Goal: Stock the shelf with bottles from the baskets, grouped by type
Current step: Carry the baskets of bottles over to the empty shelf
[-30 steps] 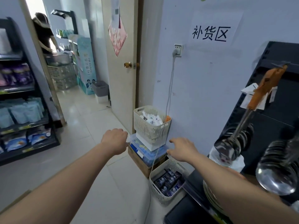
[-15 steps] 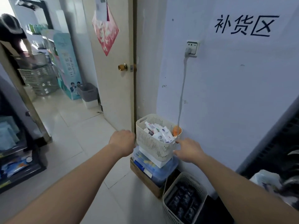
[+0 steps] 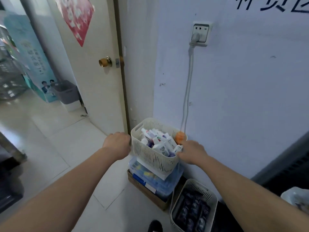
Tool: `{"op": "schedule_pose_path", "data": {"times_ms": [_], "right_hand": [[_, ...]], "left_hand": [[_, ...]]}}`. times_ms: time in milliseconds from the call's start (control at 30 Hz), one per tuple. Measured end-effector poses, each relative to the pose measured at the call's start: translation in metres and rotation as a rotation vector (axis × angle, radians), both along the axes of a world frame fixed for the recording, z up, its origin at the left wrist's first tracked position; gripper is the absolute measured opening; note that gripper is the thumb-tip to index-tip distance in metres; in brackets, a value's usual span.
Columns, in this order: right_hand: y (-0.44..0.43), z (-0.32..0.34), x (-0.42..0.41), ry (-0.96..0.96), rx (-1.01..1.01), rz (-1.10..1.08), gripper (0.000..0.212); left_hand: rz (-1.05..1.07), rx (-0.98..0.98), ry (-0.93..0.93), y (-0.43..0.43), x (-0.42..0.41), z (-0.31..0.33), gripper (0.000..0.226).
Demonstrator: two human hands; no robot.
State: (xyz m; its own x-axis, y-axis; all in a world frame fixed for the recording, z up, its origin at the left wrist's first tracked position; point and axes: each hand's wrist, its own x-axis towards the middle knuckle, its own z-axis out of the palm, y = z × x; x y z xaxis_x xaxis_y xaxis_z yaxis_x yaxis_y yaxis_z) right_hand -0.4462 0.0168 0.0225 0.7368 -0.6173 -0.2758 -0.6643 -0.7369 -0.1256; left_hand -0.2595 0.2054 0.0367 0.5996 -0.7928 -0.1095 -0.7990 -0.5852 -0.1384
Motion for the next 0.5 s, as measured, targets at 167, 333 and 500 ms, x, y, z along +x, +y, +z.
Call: {"op": "schedule_pose_path", "data": {"times_ms": [167,333,500], "right_hand": [[-0.052,-0.032,0.052,-0.023,0.056,-0.058,0.034],[-0.101,-0.065,0.096,-0.047,0.160,-0.122,0.037],[-0.135,-0.093,0.129,-0.041,0.266,-0.177,0.025]], "left_hand": [[-0.008,0.040,0.023,-0.059,0.066,-0.028,0.023],[-0.009,0.092,0.072,-0.117,0.124,-0.066,0.037],[-0.006,0.089,0.164,-0.162,0.167,-0.100,0.033]]}}
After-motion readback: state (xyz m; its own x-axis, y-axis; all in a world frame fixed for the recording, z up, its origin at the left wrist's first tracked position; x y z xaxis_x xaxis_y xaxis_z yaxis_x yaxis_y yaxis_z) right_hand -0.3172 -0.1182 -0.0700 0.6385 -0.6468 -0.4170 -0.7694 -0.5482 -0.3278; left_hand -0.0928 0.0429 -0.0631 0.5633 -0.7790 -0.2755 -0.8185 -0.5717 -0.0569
